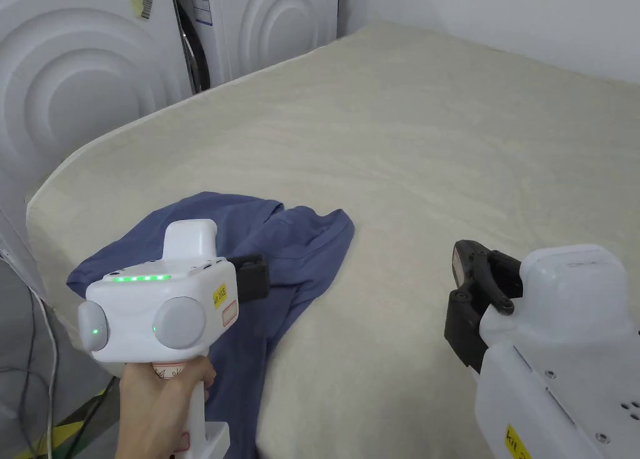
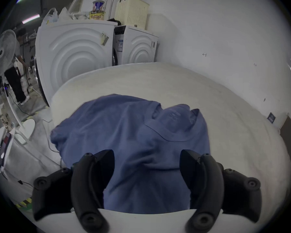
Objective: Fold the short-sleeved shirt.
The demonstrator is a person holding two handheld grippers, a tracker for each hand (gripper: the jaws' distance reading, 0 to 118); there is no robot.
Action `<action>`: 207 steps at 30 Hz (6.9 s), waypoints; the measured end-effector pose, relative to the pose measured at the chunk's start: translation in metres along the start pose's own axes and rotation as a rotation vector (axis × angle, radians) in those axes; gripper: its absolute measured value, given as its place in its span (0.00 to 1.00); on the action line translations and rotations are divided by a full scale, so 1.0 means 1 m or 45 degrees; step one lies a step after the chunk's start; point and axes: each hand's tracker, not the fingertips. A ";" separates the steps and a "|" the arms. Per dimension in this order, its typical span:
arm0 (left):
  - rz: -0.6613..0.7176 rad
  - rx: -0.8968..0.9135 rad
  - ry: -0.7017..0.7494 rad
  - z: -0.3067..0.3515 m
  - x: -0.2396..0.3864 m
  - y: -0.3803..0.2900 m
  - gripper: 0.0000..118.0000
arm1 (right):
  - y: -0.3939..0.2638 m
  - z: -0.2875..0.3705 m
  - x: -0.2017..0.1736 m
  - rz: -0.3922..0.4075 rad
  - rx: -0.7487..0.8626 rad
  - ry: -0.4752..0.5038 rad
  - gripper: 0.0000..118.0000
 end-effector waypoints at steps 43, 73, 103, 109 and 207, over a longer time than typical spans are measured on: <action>-0.266 0.262 -0.188 0.151 0.066 0.133 0.05 | 0.040 0.086 0.053 -0.086 0.153 -0.138 0.00; -0.862 -0.351 -1.292 0.179 0.504 -0.102 0.05 | -0.018 0.320 0.234 -0.359 0.167 -1.071 0.00; -0.592 -0.273 -0.697 0.090 0.274 -0.016 0.00 | -0.035 0.259 0.220 -0.352 0.000 -0.843 0.00; -0.318 -0.374 -0.573 0.017 0.234 0.027 0.00 | -0.038 0.232 0.220 -0.350 -0.059 -0.801 0.00; -0.513 0.576 -0.720 0.197 0.495 0.406 0.04 | 0.412 0.245 0.515 -0.493 0.091 -0.858 0.06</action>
